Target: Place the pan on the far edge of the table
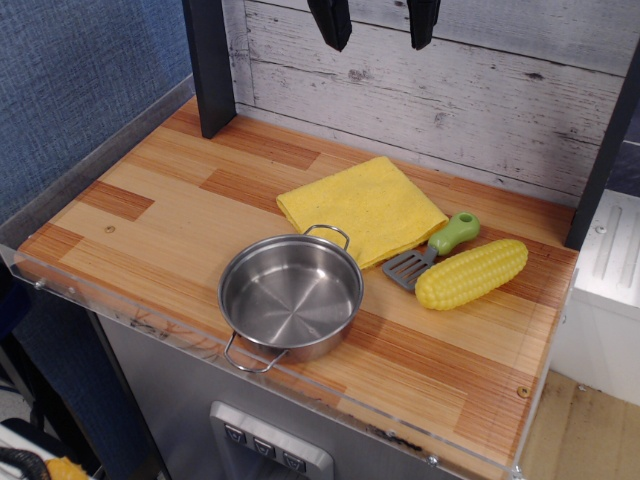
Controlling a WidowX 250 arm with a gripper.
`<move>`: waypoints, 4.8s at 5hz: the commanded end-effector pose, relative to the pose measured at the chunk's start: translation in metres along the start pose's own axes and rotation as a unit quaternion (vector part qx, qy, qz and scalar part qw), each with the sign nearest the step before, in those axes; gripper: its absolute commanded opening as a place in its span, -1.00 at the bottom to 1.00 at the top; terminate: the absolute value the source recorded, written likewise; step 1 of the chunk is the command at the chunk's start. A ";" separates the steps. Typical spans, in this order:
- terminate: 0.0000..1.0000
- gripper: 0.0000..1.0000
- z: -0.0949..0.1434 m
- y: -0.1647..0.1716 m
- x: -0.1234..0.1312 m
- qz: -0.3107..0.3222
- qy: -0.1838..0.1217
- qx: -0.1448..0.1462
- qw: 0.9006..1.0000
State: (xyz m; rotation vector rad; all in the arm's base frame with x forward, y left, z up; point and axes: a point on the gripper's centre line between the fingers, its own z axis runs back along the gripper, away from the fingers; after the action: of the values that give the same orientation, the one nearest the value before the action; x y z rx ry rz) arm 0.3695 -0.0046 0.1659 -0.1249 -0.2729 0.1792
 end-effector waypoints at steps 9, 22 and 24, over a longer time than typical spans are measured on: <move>-1.00 1.00 -0.027 0.064 -0.108 -0.027 0.041 0.031 0.998; -1.00 -1.00 -0.085 0.093 -0.137 -0.030 0.043 0.032 0.998; -1.00 -1.00 -0.083 0.090 -0.136 -0.025 0.047 0.026 0.998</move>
State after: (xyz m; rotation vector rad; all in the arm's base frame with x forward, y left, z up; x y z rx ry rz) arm 0.2418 0.0480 0.0264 -0.0890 -0.1201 0.1451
